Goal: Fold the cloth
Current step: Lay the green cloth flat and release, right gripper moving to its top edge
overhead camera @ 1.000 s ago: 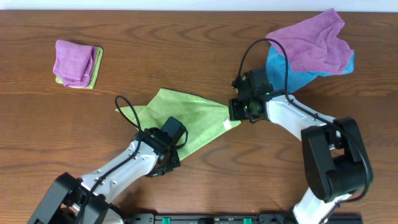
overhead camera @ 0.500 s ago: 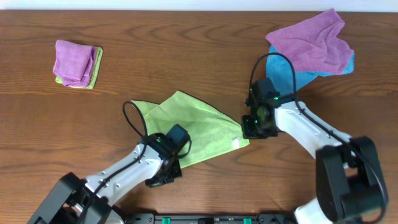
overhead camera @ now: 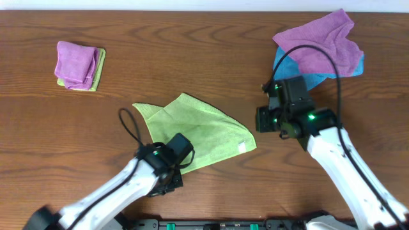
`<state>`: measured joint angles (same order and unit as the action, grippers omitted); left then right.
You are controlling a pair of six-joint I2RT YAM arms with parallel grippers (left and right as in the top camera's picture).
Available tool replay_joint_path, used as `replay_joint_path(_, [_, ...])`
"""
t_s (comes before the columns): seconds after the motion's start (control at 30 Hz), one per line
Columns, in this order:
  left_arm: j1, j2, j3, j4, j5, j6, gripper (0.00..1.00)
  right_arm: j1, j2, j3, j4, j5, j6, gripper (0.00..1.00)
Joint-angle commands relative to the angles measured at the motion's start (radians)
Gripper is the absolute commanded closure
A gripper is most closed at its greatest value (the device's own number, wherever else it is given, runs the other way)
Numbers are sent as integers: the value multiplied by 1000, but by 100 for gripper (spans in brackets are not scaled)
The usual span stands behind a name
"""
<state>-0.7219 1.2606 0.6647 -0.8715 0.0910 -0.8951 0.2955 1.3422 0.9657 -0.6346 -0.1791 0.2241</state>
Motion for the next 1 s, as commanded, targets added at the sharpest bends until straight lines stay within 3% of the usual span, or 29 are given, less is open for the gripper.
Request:
replay_joint_path(0.0, [-2, -115, 49, -10, -96, -15, 94, -2, 14, -3, 78, -138, -68, 99])
replay_joint_path(0.3, [-2, -365, 51, -14, -153, -14, 94, 145, 258, 49, 385, -202, -68, 99])
replay_joint_path(0.63, [-2, -380, 51, -26, -147, -2, 94, 229, 589, 364, 364, -218, -76, 99])
replay_joint_path(0.97, [-2, -380, 51, -26, -151, 5, 94, 309, 770, 481, 359, -237, -84, 99])
